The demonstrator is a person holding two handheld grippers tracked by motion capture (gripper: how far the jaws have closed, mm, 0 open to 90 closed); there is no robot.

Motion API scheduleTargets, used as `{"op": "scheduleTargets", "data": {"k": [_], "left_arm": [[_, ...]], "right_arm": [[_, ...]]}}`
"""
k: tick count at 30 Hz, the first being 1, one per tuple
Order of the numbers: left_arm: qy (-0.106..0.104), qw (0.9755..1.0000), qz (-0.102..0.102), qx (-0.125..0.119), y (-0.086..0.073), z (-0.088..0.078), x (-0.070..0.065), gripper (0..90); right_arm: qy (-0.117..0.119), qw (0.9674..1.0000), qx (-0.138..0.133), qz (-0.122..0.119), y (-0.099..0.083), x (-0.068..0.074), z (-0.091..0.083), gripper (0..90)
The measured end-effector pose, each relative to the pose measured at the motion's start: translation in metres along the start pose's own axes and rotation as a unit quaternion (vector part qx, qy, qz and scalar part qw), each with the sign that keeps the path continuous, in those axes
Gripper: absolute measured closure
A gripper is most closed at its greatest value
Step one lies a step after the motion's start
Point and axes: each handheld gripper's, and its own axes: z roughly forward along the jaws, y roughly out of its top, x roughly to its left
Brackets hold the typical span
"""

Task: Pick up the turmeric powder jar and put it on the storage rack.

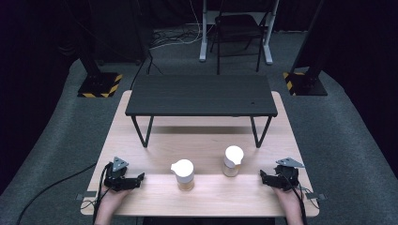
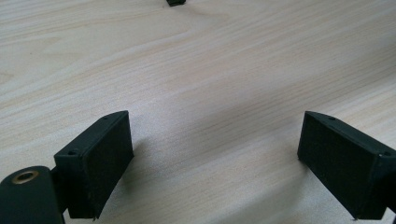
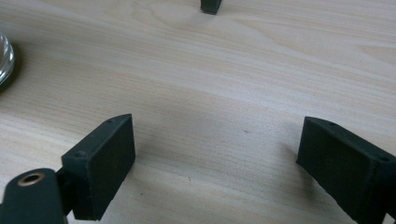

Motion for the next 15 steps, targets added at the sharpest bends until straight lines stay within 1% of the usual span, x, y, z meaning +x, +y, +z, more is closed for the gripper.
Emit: {"op": "scheduleTargets", "data": {"k": [15], "left_arm": [[-0.001,1.0,0.002,0.001,0.0007,0.0003,-0.0003,9.0]], "right_arm": [[0.001,1.0,0.0,-0.001,0.0,-0.0003,-0.0001,10.0]]}}
